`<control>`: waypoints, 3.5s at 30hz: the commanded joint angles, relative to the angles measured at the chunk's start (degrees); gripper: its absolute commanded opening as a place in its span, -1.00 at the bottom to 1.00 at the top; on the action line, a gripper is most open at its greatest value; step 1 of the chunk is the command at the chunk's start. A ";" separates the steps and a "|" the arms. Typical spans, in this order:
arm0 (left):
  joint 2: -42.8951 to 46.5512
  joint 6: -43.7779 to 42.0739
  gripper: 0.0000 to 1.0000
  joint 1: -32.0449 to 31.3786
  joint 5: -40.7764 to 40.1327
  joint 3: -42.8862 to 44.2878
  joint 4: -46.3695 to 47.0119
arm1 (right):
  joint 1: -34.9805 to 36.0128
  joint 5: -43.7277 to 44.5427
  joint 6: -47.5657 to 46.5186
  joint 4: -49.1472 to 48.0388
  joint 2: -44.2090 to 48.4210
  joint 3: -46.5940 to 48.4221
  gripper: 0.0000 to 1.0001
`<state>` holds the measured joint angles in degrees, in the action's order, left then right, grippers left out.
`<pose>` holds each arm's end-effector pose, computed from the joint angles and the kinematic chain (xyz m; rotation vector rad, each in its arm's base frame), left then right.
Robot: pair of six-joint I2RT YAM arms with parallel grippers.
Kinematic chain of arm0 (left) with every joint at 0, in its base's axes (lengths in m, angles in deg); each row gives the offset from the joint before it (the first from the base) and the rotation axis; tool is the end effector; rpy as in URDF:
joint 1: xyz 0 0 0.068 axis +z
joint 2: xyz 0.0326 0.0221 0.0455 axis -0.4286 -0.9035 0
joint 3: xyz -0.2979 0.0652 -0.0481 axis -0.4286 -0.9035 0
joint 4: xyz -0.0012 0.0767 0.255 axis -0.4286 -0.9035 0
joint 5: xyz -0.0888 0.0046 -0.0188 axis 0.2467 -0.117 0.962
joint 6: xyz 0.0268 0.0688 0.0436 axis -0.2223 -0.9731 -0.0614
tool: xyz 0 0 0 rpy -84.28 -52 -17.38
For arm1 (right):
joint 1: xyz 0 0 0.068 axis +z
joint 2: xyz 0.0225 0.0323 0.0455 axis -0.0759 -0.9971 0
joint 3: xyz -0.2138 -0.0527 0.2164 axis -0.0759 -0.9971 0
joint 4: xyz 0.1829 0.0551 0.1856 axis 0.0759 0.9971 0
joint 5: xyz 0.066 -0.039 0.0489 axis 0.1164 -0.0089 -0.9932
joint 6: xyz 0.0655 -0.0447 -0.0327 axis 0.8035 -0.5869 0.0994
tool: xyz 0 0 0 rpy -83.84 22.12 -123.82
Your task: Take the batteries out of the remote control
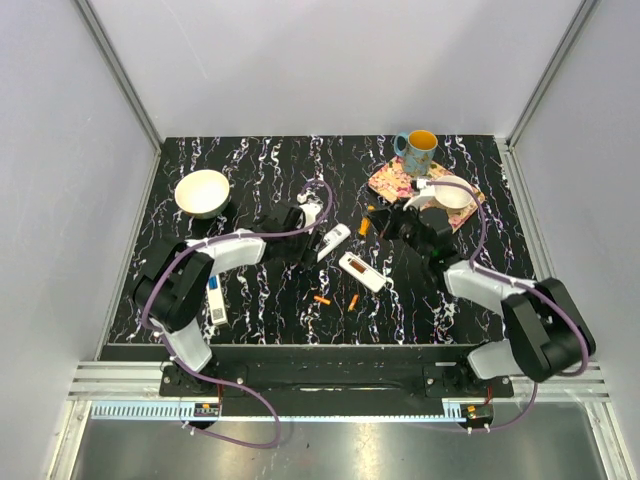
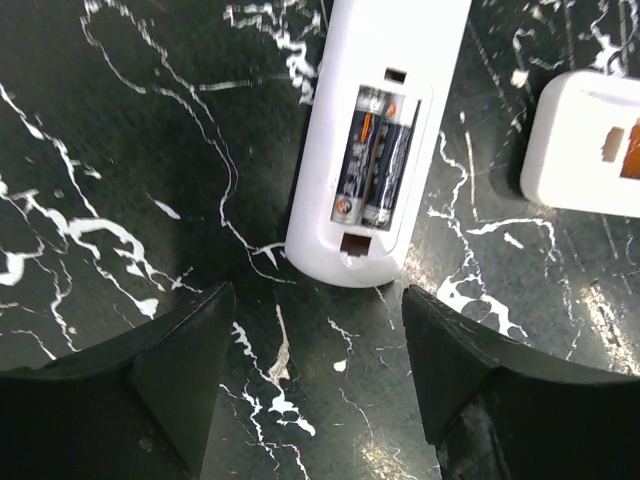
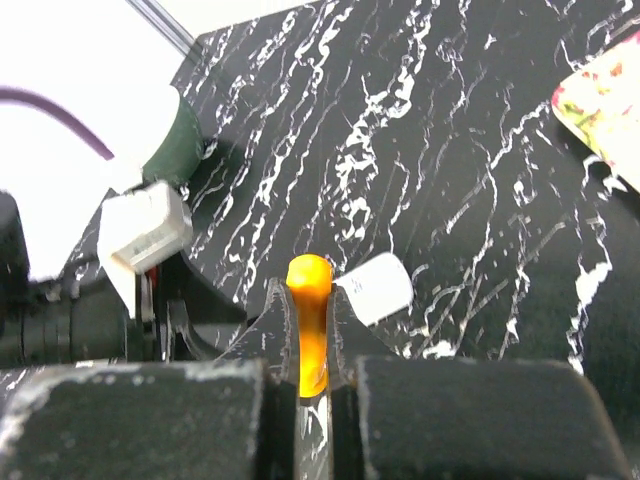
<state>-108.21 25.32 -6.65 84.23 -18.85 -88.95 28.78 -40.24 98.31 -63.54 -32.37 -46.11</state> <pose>0.3198 -0.2112 0.1671 0.6844 2.4179 -0.4119 0.2901 0.1444 0.2495 -0.0756 1.7768 0.7873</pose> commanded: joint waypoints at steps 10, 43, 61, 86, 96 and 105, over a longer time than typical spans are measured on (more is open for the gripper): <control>0.85 8.77 0.29 -1.19 -1.15 -6.42 12.33 | 0.18 -4.38 3.91 -10.78 -15.07 13.58 -1.00; -1.17 9.39 0.03 -1.19 1.65 -8.53 14.97 | 8.80 15.74 -7.16 -28.44 -26.94 11.48 -1.00; -2.67 9.12 -0.01 -1.19 1.31 -8.35 14.97 | 8.88 15.65 -4.00 -30.38 -29.41 8.23 -1.00; -5.22 9.74 -0.04 -1.19 2.27 -8.44 16.11 | 8.10 11.00 10.76 -41.80 -35.12 3.48 -1.00; -5.92 9.83 -0.09 -1.19 2.27 -8.53 16.46 | 4.67 7.39 20.87 -47.78 -36.79 1.99 -1.00; -6.36 9.83 -0.10 -1.10 2.36 -8.44 16.55 | 4.49 5.55 22.10 -49.18 -37.58 3.04 -1.00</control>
<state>-109.37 34.28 -7.22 83.88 -26.52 -71.31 31.99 -28.24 116.85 -104.15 -68.04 -43.57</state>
